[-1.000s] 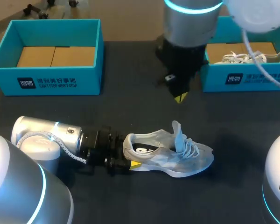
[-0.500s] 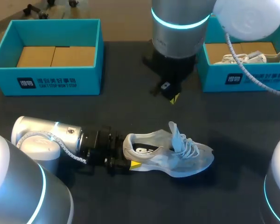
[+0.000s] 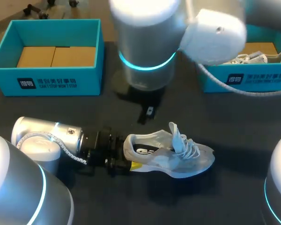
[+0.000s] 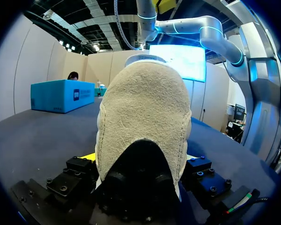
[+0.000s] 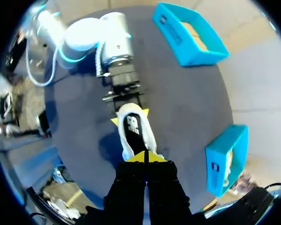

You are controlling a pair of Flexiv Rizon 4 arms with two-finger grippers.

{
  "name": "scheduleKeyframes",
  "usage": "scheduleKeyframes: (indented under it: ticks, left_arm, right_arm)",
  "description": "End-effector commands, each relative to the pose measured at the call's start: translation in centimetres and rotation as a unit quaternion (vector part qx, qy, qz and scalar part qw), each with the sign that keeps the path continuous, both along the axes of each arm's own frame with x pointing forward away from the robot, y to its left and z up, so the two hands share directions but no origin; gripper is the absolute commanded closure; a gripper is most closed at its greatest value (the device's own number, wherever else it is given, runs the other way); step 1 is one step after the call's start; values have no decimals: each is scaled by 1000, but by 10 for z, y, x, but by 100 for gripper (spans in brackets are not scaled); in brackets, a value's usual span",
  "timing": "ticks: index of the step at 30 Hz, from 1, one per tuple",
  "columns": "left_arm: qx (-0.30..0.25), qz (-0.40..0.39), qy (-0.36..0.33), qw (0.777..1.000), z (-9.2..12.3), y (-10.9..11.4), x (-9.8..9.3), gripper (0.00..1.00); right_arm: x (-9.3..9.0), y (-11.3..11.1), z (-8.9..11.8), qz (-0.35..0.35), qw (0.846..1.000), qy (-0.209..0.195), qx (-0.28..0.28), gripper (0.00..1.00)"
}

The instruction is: Take the shoe out of the shoebox, open the shoe tongue, remove and reinsert the insole, then place the shoe into the shoebox

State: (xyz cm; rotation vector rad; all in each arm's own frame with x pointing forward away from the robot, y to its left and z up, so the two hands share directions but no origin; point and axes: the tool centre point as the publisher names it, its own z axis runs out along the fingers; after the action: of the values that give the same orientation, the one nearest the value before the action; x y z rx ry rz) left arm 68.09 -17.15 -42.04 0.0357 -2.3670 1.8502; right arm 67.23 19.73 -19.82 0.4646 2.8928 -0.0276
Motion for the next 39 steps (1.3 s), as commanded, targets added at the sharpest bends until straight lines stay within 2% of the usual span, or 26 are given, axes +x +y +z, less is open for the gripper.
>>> scheduleKeyframes:
  ticks: [1,14,18,24,39]
  left_arm:
    - [2,0,0,1000,-1,0,0,100]
    - [2,0,0,1000,-1,0,0,100]
    - [2,0,0,1000,-1,0,0,100]
    - [2,0,0,1000,-1,0,0,100]
    - [2,0,0,1000,-1,0,0,100]
  right_arm:
    - [14,14,-26,20,998,58,35,100]
    - [14,14,-26,20,998,58,35,100]
    - [12,23,-57,84,994,60,34,100]
    - [13,24,-90,101,992,74,35,100]
    - [13,13,-137,152,984,86,27,100]
